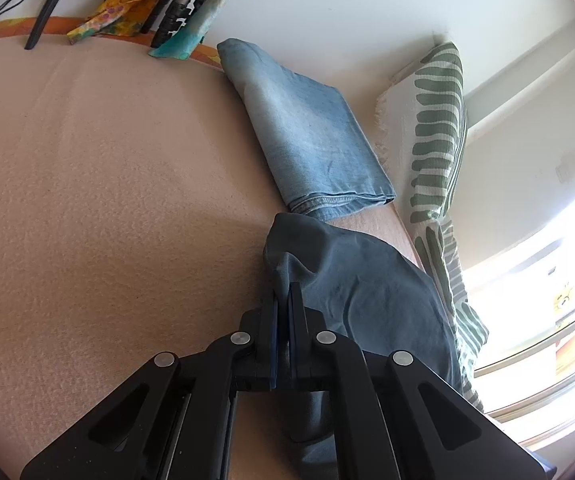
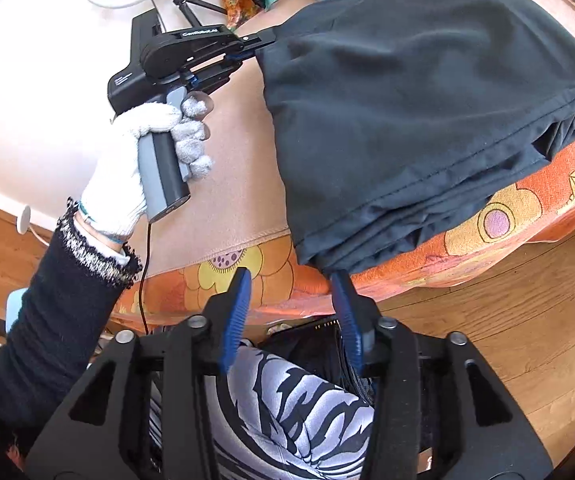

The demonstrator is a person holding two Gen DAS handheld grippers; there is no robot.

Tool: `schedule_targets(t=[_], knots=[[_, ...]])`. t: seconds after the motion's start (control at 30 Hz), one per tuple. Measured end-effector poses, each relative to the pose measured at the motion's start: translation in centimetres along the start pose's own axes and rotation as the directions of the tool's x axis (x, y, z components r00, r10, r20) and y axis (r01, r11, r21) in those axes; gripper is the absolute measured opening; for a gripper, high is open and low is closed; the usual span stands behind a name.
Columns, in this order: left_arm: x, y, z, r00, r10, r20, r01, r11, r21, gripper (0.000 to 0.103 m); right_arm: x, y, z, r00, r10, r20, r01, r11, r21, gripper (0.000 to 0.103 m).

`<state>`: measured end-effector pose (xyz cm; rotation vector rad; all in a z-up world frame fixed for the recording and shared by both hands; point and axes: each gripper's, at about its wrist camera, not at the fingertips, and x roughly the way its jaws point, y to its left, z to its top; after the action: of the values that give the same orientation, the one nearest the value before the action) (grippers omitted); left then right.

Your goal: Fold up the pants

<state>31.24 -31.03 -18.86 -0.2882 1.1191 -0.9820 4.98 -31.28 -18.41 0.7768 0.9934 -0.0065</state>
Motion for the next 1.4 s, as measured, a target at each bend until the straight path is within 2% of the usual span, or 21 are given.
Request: schedule_targets(t=[0.07,0.13,0.17,0.2,0.23,0.3,0.43,0.5,0.57,0.7,0.8,0.9,0.97,1.0,1.03,1.07,1.1,1.2,1.23,1.3,1.4], knots=[[-0.1,-0.2,0.0,1.000,-0.004,-0.001,0.004,1.000,0.004,0.003,0.5,-0.4,0.6,1.000,0.001,0.005,-0.001,0.999,0.044,0.046],[-0.1,-0.2,0.1,1.000,-0.006,0.002,0.006,1.000,0.002,0.003,1.2,-0.9,1.1,0.999,-0.044,0.011,0.042,0.996,0.084,0.045],[-0.2,-0.2,0.1,1.000,-0.009,0.003,0.009,1.000,0.000,0.003,1.7,-1.3,1.4,0.998,-0.061,0.006,0.060,0.993,0.104,0.039],[-0.3,-0.3,0.1,1.000,-0.008,0.008,0.008,1.000,0.002,0.003,2.1,-1.8,1.6,0.998,-0.061,0.002,0.060,0.990,0.129,0.018],[-0.5,-0.3,0.2,1.000,-0.007,0.014,0.007,1.000,0.004,0.003,2.5,-2.4,1.6,0.999,-0.046,-0.001,0.046,0.987,0.155,0.009],[-0.6,-0.3,0.4,1.000,-0.005,0.024,0.005,1.000,0.004,0.003,2.7,-3.4,1.8,1.000,0.002,0.000,-0.002,0.982,0.191,0.007],[0.1,-0.6,0.6,1.000,0.016,0.019,-0.017,0.999,0.042,0.002,0.2,-0.8,1.2,0.998,-0.053,0.033,0.053,0.999,-0.005,0.006],[0.7,-0.2,0.5,1.000,0.025,0.015,-0.025,0.999,0.027,0.002,-0.6,-0.5,1.1,0.998,-0.054,0.041,0.056,0.998,-0.038,0.006],[1.2,0.1,0.2,1.000,0.025,0.003,-0.025,1.000,0.011,0.002,0.2,-1.5,1.0,0.998,-0.063,0.026,0.063,0.998,-0.008,0.006],[1.0,0.1,-0.1,0.997,0.076,-0.018,-0.075,0.995,0.064,0.002,2.5,-2.6,0.5,0.999,-0.014,-0.043,0.015,0.999,0.040,0.006],[-0.1,0.4,0.5,0.990,0.143,0.001,-0.143,0.988,0.066,0.007,2.4,-2.6,0.2,0.997,-0.016,-0.079,0.018,1.000,0.019,0.010],[-1.8,0.5,0.8,0.990,0.140,0.002,-0.140,0.989,0.053,0.011,1.5,-3.0,-0.4,0.993,-0.023,-0.120,0.022,1.000,-0.005,0.011],[-3.0,-0.2,0.3,0.990,0.140,-0.004,-0.139,0.987,0.083,0.019,0.4,-3.1,-1.0,0.992,-0.041,-0.119,0.035,0.998,-0.052,0.011],[-3.5,-0.5,0.0,0.991,0.131,-0.006,-0.130,0.987,0.092,0.027,-0.4,-3.3,-1.1,0.994,-0.043,-0.104,0.035,0.997,-0.073,0.011],[-4.0,-0.8,-0.5,0.993,0.119,-0.013,-0.118,0.988,0.096,0.035,-1.2,-3.4,-1.1,0.995,-0.042,-0.087,0.034,0.996,-0.085,0.013],[-4.5,-1.1,-0.9,0.994,0.109,-0.017,-0.107,0.989,0.099,0.038,-2.1,-3.7,-0.9,0.997,-0.034,-0.069,0.028,0.995,-0.092,0.014],[-4.9,-1.4,-1.4,0.995,0.101,-0.017,-0.099,0.990,0.097,0.044,-3.1,-4.0,-0.6,0.999,-0.023,-0.046,0.018,0.995,-0.098,0.020],[-5.8,-2.0,-2.8,0.997,0.071,-0.031,-0.069,0.996,0.062,0.054,-5.8,-4.7,0.9,0.999,-0.024,0.044,0.029,0.992,-0.120,0.049],[-5.9,-2.2,-3.4,0.997,0.061,-0.039,-0.058,0.997,0.053,0.054,-6.6,-5.0,1.6,0.997,-0.029,0.074,0.038,0.991,-0.128,0.057],[-6.0,-2.5,-4.3,0.997,0.048,-0.052,-0.046,0.998,0.037,0.054,-8.2,-5.7,3.0,0.989,-0.055,0.134,0.074,0.987,-0.140,0.064],[-5.5,-3.1,-5.7,0.994,0.070,-0.078,-0.069,0.998,0.015,0.054,-9.6,-7.1,5.6,0.970,-0.123,0.209,0.159,0.973,-0.165,0.083]])
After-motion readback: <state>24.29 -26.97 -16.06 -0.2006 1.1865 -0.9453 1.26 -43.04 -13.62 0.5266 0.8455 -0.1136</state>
